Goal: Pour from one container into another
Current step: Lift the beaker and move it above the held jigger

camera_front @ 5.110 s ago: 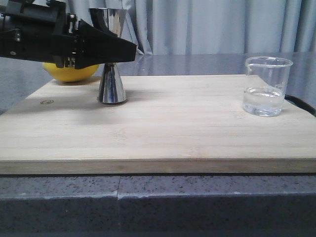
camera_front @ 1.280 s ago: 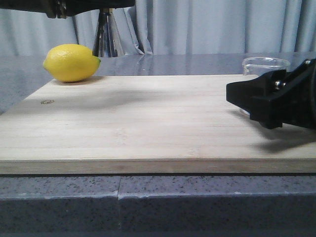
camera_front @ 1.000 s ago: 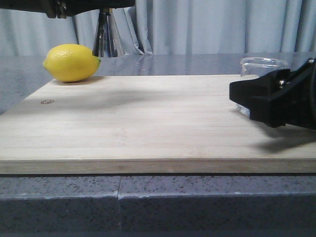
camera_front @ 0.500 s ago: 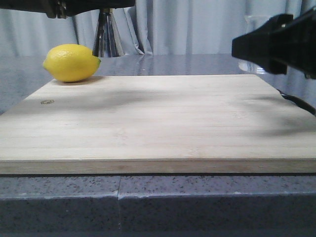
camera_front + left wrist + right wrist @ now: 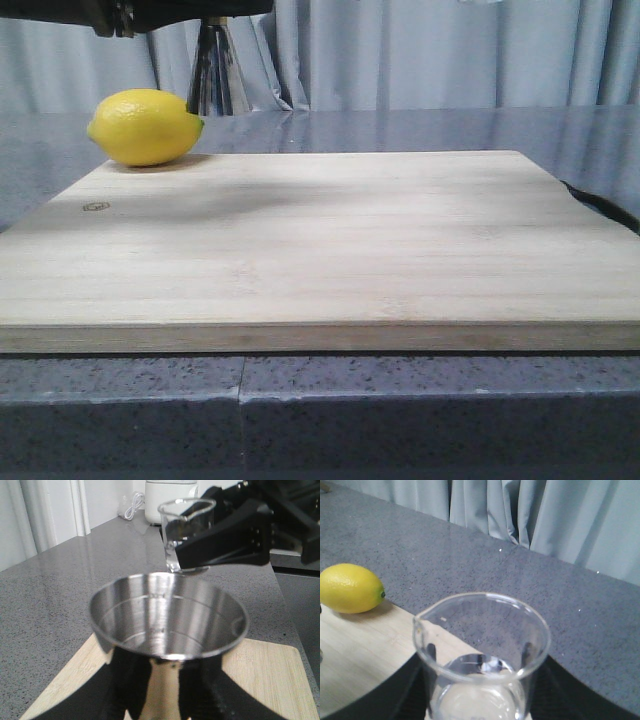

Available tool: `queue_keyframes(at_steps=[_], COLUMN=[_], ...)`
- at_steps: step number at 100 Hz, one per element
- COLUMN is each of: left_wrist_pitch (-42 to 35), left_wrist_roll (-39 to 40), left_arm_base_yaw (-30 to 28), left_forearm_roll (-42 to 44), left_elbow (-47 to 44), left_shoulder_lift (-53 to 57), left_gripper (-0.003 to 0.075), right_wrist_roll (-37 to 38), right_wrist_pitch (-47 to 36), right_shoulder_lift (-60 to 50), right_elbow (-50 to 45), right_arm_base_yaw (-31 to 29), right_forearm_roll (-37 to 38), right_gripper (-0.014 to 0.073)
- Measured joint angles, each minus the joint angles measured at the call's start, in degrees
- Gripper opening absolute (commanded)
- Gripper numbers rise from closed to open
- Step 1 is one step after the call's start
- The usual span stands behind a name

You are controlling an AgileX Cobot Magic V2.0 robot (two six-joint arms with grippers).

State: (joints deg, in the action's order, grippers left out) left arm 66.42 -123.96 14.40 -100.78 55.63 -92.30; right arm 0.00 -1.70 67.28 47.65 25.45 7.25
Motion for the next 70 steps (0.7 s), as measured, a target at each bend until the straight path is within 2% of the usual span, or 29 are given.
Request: queue_keyframes(at_steps=[37,70], left_wrist_pitch=[0.0,0.0], left_wrist_roll=[0.0,0.0], left_arm_base_yaw=[0.0,0.0], left_forearm_roll=[0.0,0.0], left_elbow=[0.0,0.0], left_shoulder_lift=[0.0,0.0], left_gripper=[0.0228,0.0228], right_wrist_roll=[0.0,0.0], right_wrist_pitch=[14.1,19.8], right_shoulder_lift=[5.5,11.3], right_elbow=[16.6,25.2], right_arm_base_yaw=[7.6,13.7], right_forearm_roll=[8.2,17.6], right_gripper=[0.0302,0.0302])
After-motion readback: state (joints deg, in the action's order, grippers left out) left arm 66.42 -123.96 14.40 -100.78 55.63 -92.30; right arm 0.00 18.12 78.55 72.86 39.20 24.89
